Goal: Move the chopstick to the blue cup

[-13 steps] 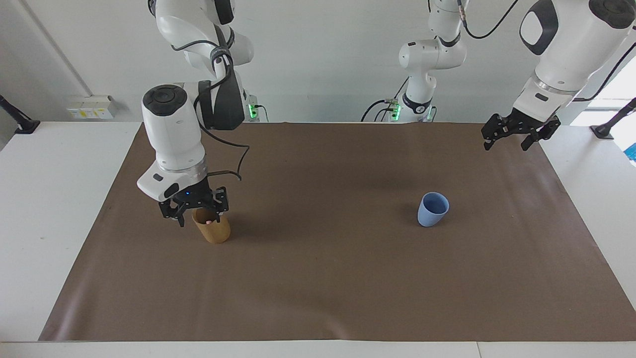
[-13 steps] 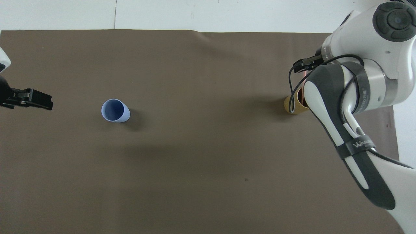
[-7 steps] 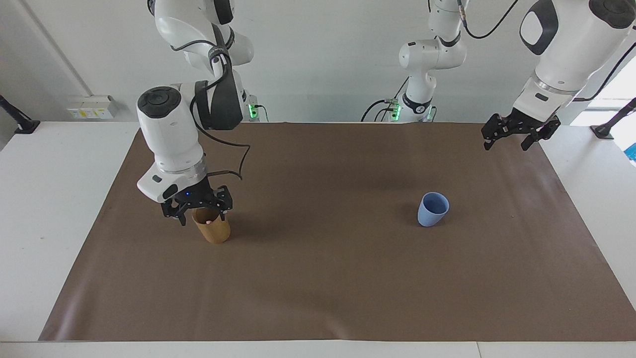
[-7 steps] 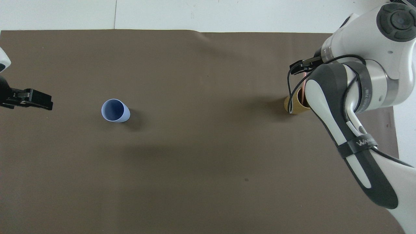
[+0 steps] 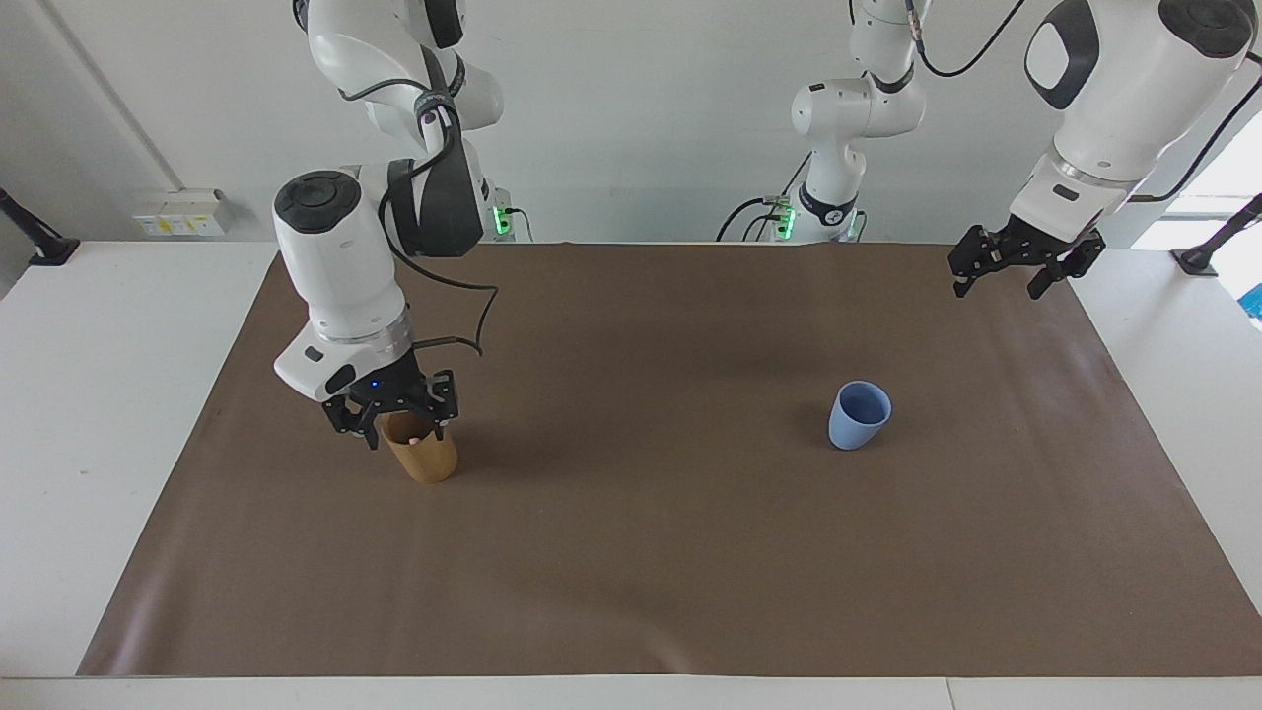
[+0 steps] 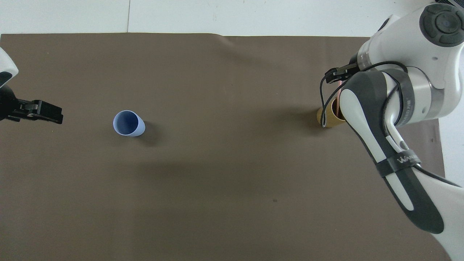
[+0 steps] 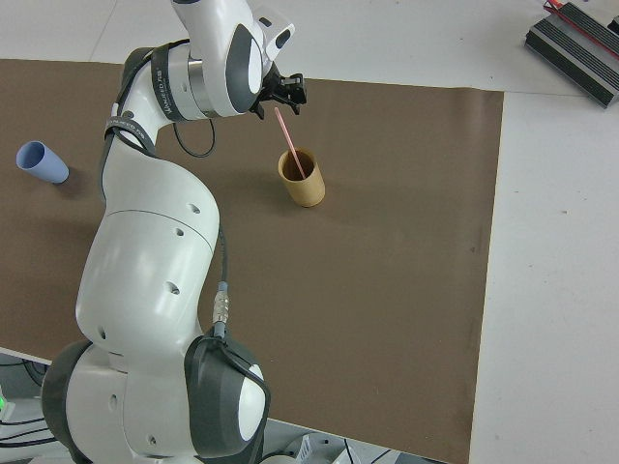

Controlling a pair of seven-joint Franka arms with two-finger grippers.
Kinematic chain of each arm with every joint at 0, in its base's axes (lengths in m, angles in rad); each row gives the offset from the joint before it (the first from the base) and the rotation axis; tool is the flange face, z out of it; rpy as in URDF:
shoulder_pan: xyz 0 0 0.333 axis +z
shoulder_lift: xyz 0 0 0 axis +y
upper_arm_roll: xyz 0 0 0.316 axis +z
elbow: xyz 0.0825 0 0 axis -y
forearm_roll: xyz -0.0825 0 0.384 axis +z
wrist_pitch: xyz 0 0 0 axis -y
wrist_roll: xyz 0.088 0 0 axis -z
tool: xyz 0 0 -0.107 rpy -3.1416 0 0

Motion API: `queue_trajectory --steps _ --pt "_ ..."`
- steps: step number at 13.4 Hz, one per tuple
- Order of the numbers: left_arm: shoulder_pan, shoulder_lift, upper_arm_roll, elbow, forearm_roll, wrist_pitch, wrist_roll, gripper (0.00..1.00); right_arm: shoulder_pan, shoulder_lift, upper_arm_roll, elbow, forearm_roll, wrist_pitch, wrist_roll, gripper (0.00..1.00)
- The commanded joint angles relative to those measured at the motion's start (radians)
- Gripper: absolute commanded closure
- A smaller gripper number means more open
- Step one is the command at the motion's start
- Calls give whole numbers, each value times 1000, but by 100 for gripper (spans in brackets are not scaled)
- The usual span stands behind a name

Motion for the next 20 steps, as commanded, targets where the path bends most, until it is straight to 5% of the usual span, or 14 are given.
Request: queue_trajectory --steps 1,4,11,19,20 --pt "8 -20 7 -55 -3 96 12 0 -7 -23 9 -31 3 18 -27 93" --pt "5 -12 7 -199 -5 311 -12 0 -5 -23 9 -31 4 16 -24 100" --pt "-107 60 4 -411 -5 562 -241 0 -4 -37 9 -27 15 13 -15 100" --pt "-87 115 5 -490 -5 691 -229 0 2 -162 10 -51 18 4 -9 100" --pt "-83 121 5 -488 -5 708 -226 41 2 -195 10 -80 18 8 -6 100"
